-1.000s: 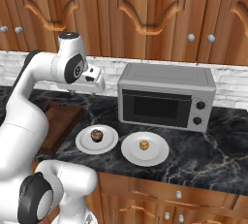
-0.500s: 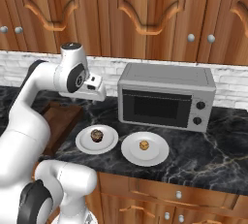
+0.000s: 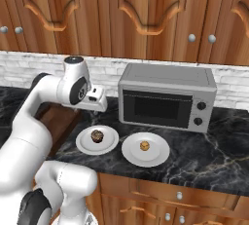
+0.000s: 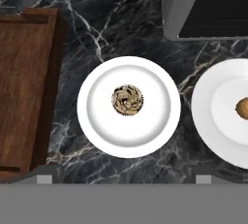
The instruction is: Move the dessert items from the plates to the tray.
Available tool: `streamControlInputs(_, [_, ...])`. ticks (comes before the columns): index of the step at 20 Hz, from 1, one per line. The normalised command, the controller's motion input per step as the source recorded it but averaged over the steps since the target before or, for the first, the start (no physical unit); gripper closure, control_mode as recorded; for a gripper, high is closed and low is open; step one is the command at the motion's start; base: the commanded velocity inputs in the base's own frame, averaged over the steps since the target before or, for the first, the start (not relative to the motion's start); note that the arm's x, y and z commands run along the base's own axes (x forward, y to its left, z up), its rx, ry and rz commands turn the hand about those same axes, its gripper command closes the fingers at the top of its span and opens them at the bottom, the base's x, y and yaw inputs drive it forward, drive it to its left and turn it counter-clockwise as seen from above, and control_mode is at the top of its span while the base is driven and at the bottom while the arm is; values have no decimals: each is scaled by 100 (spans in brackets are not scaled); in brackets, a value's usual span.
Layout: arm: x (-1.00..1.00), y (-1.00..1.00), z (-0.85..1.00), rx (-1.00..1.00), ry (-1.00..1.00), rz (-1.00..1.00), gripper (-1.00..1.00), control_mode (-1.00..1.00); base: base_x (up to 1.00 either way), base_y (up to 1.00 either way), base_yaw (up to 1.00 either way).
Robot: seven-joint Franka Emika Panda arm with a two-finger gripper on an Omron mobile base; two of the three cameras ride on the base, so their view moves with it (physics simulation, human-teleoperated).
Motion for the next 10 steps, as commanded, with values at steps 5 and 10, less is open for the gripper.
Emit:
streamControlInputs(5, [0, -6, -24, 0, 7, 0, -100, -100, 0, 0, 0])
streamControlInputs(10, [0, 0, -45, 0, 0, 0, -100, -100, 0, 0, 0])
